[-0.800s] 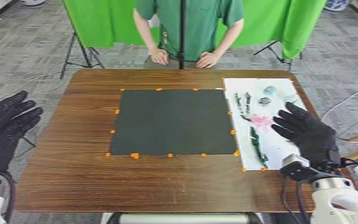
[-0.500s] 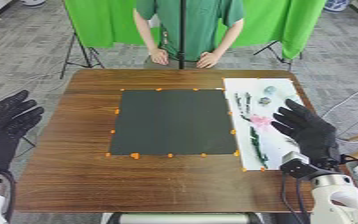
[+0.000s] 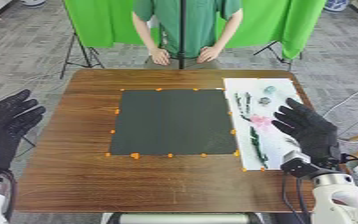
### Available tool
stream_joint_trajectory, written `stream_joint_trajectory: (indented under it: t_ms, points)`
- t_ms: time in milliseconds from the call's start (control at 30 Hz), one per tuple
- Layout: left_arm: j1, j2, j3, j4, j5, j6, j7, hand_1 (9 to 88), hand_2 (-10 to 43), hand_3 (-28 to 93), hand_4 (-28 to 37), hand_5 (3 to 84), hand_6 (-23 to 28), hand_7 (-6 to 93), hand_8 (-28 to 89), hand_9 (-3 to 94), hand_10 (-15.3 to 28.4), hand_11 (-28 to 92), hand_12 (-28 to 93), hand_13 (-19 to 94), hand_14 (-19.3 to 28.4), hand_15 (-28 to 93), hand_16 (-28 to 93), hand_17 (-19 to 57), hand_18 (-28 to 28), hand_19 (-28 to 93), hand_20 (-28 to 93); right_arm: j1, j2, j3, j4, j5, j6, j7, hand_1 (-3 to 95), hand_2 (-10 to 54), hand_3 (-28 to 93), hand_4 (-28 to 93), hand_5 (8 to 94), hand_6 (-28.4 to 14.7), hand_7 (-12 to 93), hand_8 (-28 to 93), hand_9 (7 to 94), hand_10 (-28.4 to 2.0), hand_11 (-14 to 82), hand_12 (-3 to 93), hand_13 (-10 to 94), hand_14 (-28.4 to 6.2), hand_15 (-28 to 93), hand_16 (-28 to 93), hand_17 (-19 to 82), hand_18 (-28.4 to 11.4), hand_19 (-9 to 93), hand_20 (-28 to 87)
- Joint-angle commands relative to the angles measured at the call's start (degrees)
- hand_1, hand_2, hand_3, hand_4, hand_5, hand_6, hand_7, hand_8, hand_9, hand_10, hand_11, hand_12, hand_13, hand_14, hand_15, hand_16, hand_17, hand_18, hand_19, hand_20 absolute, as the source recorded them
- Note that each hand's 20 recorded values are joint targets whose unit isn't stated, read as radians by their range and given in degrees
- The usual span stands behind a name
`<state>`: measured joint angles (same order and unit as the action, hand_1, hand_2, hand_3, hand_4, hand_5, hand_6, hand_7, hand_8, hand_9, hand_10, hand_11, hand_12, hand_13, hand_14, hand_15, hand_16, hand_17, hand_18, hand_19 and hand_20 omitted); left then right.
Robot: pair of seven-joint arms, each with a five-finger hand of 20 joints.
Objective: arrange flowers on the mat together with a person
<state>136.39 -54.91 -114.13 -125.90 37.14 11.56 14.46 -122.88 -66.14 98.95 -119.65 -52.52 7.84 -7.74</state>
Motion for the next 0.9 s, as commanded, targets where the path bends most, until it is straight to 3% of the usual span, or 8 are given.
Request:
stream_joint_trajectory:
  t_ms: [33,167,300,400,500,600,733,900]
  points:
    - [-0.16,-0.75,0.27,0.47,0.01,-0.54,-0.96,30.0,-0.5,69,-15.2,37.5,3.5,25.6,-10,33.1,13.4,27,20,29,15.1,38,2,-4.6,20.9,45,17,-1.48,-0.69,0.09,-0.71,-0.55,-0.25,-0.24,13.6,10.0,88,-24,45.3,-3.9,17,-11,47.1,-15.2,9.0,16.3,39,-13.7,18,21,11,-21.3,38,20]
    - [1.2,-1.1,-0.33,-0.04,-0.33,0.42,-0.52,30.0,-0.5,69,-15.2,37.5,3.6,25.5,-10,33.1,13.4,27,20,29,15.1,38,2,-4.6,20.9,45,17,-2.55,-1.14,0.25,-0.92,-0.09,0.48,-0.03,13.5,10.0,88,-24,45.2,-3.9,17,-11,47.1,-15.1,9.0,16.4,39,-13.8,18,21,11,-21.3,38,20]
    - [1.49,-1.28,-0.95,-0.12,-0.01,0.1,-1.18,30.1,-0.5,69,-15.2,37.6,3.6,25.4,-10,33.1,13.5,27,20,29,15.1,38,2,-4.6,21.0,45,17,-2.59,-1.13,0.29,-0.92,-0.51,-0.04,0.27,13.4,10.0,88,-24,45.3,-3.9,17,-11,47.1,-15.2,9.1,16.4,39,-13.8,18,21,11,-21.3,38,20]
    - [0.82,-1.27,-0.06,0.09,-0.2,0.49,-0.19,30.1,-0.5,69,-15.2,37.6,3.7,25.4,-10,33.1,13.4,27,20,29,15.1,38,2,-4.6,20.9,45,17,-1.78,-1.33,-0.15,-0.63,-0.46,-0.09,-0.2,13.5,10.0,88,-24,45.3,-3.9,17,-11,47.1,-15.3,9.0,16.4,39,-13.8,18,21,11,-21.3,38,20]
    - [0.38,-1.23,-0.07,0.29,0.11,-0.46,-1.26,30.0,-0.5,69,-15.2,37.6,3.7,25.2,-10,33.1,13.4,27,20,29,15.2,38,2,-4.6,20.9,45,17,-1.85,-1.3,-0.19,-0.7,-0.67,-0.06,-0.32,13.4,10.1,88,-24,45.3,-3.9,17,-11,47.1,-15.2,9.0,16.3,39,-13.8,18,21,11,-21.3,37,20]
    - [0.58,-1.09,0.25,0.22,-0.19,-0.11,-0.65,30.1,-0.5,69,-15.2,37.6,3.7,25.1,-10,33.1,13.5,27,20,28,15.1,38,2,-4.6,20.9,45,17,-3.13,-1.66,0.43,-1.15,-0.53,0.33,-0.06,13.4,10.1,88,-24,45.2,-3.9,17,-11,47.0,-15.2,9.0,16.3,38,-13.7,18,21,11,-21.3,38,20]
    - [1.28,-1.21,-0.37,-0.03,-0.25,0.33,-0.75,30.1,-0.5,69,-15.2,37.6,3.7,25.2,-10,33.1,13.5,27,20,29,15.0,38,2,-4.6,20.9,45,17,-3.12,-1.52,0.62,-1.09,-0.38,0.42,-0.13,13.5,10.0,88,-24,45.3,-3.9,17,-11,47.1,-15.2,9.0,16.4,38,-13.7,17,21,11,-21.3,38,20]
    - [0.73,-1.33,0.01,0.14,-0.11,0.26,-0.81,30.0,-0.5,69,-15.2,37.7,3.7,25.2,-10,33.1,13.5,27,20,29,15.0,38,2,-4.6,20.9,45,17,-2.35,-1.46,0.68,-0.88,-0.52,0.22,-0.68,13.5,10.0,88,-24,45.4,-4.0,17,-11,47.0,-15.2,9.0,16.4,38,-13.7,18,21,11,-21.3,38,20]
